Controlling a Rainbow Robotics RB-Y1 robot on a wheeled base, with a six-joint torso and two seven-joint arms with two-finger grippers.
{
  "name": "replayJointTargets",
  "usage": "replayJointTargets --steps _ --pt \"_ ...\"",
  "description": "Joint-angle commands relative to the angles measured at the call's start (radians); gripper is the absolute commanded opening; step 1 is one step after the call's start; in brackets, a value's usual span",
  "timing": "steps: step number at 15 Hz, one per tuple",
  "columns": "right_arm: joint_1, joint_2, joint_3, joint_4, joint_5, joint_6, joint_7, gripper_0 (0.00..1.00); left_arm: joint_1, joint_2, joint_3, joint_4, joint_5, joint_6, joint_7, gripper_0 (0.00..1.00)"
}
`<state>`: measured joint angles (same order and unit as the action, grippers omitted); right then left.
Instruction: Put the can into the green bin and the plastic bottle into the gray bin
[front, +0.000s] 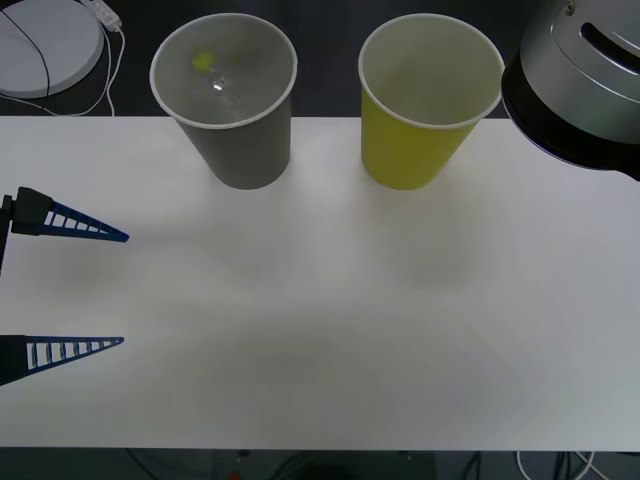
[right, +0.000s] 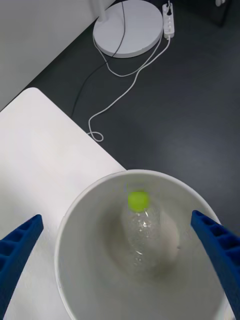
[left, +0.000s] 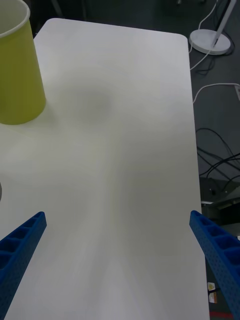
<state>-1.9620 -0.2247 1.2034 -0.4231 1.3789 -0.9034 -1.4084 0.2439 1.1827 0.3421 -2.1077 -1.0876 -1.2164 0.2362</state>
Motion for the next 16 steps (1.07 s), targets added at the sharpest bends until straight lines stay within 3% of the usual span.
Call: replayJointTargets --steps 1,8,11,14,16 --pt "0.000 0.001 -0.001 -0.002 0.000 0.000 0.000 1.00 0.000 0.000 0.000 0.000 0.000 0.000 0.000 1.00" --pt "0.012 -0.007 -0.005 -0.011 -0.021 0.000 0.042 1.00 0.000 0.000 0.000 0.000 0.000 0.000 0.000 1.00" --pt "0.052 -0.031 -0.068 -0.013 -0.044 -0.002 0.118 1.00 0.000 0.000 0.000 0.000 0.000 0.000 0.000 1.00" --pt "0.086 -0.081 -0.074 -0.016 -0.179 -0.020 0.238 1.00 0.000 0.000 0.000 0.000 0.000 0.000 0.000 1.00" --pt "0.110 -0.113 -0.131 -0.022 -0.192 -0.075 0.301 1.00 0.000 0.000 0.000 0.000 0.000 0.000 0.000 1.00"
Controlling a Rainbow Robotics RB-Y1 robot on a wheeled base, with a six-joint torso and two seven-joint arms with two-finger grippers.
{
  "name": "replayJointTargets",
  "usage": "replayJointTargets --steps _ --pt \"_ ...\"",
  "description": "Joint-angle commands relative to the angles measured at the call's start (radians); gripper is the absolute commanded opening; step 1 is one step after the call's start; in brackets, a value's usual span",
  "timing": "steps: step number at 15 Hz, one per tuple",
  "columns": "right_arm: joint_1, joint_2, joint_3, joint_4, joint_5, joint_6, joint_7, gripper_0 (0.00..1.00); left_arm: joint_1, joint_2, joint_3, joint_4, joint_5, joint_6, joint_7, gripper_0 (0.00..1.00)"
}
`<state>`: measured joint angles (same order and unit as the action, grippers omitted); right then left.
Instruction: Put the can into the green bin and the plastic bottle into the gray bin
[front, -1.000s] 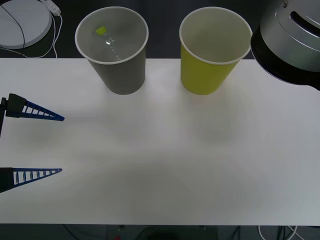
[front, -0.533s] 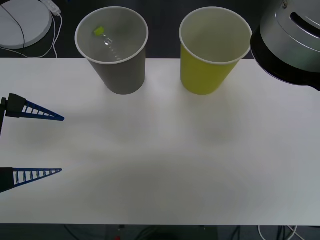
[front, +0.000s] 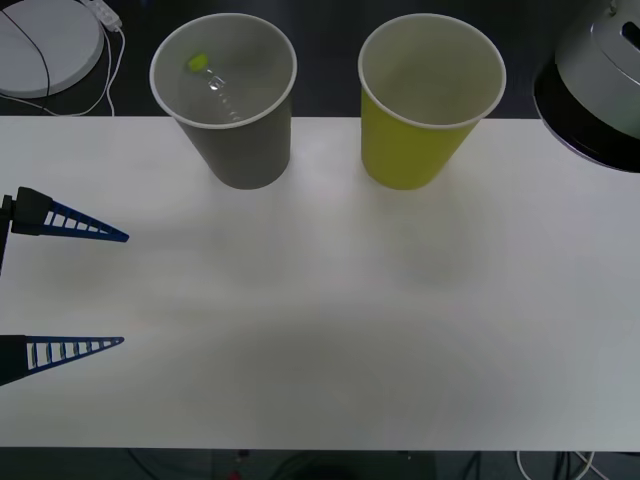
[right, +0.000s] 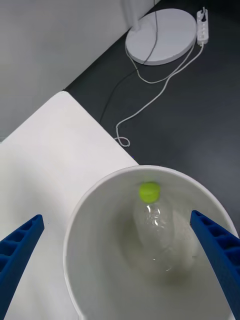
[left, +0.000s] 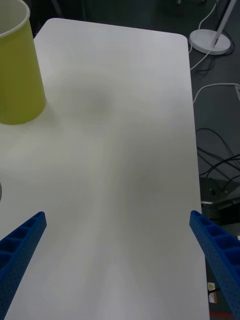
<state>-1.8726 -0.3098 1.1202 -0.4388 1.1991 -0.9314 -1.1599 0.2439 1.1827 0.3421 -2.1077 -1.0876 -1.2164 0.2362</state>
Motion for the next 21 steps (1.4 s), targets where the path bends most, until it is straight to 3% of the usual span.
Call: replayJointTargets --steps 1,14,21 --pt "0.032 -0.041 -0.076 -0.012 -0.009 -0.072 0.062 1.00 0.000 0.000 0.000 0.000 0.000 0.000 0.000 1.00" --pt "0.340 -0.434 -0.238 -0.644 0.013 -0.089 0.161 1.00 0.000 0.000 0.000 0.000 0.000 0.000 0.000 1.00" --pt "0.495 -0.631 -0.249 -0.821 -0.187 -0.089 0.422 1.00 0.000 0.000 0.000 0.000 0.000 0.000 0.000 1.00"
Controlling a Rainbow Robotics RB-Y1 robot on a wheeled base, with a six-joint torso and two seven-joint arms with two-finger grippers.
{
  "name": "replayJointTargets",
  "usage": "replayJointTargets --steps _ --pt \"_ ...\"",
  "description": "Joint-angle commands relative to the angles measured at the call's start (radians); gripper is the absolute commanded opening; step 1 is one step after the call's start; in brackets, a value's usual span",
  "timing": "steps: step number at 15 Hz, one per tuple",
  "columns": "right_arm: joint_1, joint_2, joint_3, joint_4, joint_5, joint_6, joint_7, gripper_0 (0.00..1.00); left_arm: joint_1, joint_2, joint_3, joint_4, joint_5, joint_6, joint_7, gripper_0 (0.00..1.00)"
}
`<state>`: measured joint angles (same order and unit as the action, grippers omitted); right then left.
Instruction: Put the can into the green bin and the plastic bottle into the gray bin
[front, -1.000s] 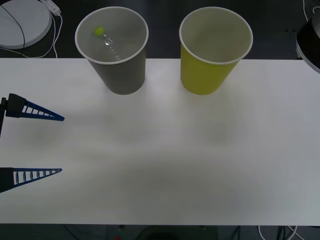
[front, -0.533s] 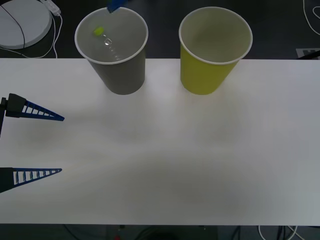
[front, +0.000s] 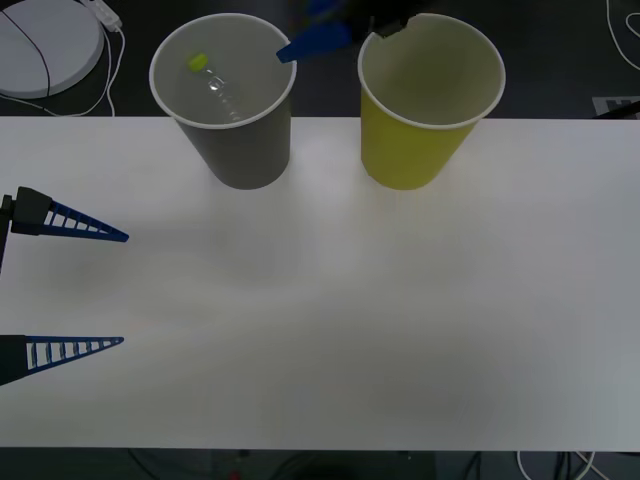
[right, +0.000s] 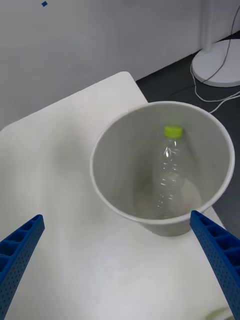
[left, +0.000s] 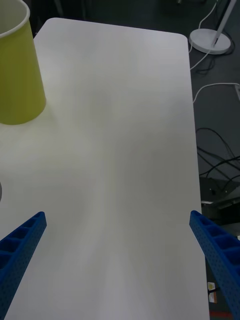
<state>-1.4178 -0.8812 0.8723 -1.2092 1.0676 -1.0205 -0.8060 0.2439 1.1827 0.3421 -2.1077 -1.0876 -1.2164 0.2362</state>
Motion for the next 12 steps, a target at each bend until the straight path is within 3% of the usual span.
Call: replayJointTargets --steps 1,5,12 --pt "0.063 -0.088 -0.001 -0.079 -0.081 0.000 0.099 1.00 0.000 0.000 0.000 0.000 0.000 0.000 0.000 1.00" --pt "0.211 -0.206 -0.075 -0.228 -0.133 0.000 0.186 1.00 0.000 0.000 0.000 0.000 0.000 0.000 0.000 1.00" --pt "0.596 -0.369 -0.358 -0.510 -0.118 0.002 0.243 1.00 0.000 0.000 0.000 0.000 0.000 0.000 0.000 1.00"
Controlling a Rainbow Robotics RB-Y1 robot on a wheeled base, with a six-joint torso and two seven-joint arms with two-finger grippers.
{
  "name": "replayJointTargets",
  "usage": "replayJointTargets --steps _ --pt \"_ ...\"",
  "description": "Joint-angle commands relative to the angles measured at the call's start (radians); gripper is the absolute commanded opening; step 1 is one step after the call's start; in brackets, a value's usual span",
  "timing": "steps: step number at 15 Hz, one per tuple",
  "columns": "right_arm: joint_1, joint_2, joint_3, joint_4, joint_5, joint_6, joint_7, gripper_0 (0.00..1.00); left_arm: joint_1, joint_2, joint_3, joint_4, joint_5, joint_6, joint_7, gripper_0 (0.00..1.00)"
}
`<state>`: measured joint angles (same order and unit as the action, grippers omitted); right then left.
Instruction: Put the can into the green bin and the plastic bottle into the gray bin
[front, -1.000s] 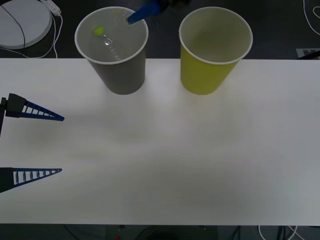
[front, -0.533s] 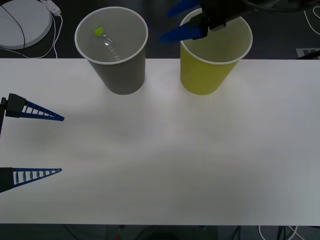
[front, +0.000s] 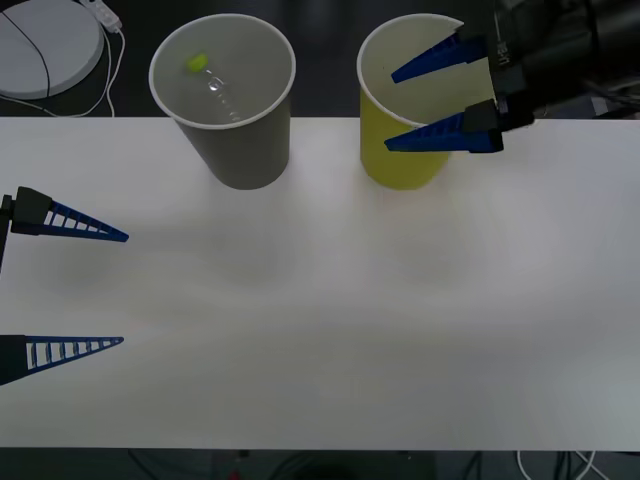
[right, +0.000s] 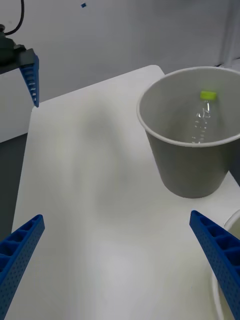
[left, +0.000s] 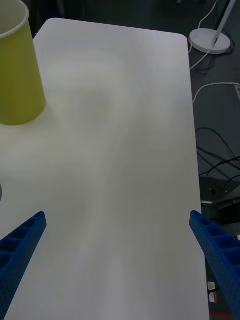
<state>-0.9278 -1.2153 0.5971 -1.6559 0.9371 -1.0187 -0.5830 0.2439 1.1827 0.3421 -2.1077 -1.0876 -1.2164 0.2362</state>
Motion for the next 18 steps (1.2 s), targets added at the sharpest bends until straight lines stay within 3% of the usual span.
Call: replayJointTargets --steps 1,8,18 --pt "0.165 -0.052 -0.132 -0.097 0.022 -0.001 0.028 1.00 0.000 0.000 0.000 0.000 0.000 0.000 0.000 1.00" --pt "0.589 -0.092 -0.484 -0.268 0.128 -0.001 0.089 1.00 0.000 0.000 0.000 0.000 0.000 0.000 0.000 1.00" --pt "0.988 -0.087 -0.830 -0.283 0.049 -0.146 0.419 1.00 0.000 0.000 0.000 0.000 0.000 0.000 0.000 1.00"
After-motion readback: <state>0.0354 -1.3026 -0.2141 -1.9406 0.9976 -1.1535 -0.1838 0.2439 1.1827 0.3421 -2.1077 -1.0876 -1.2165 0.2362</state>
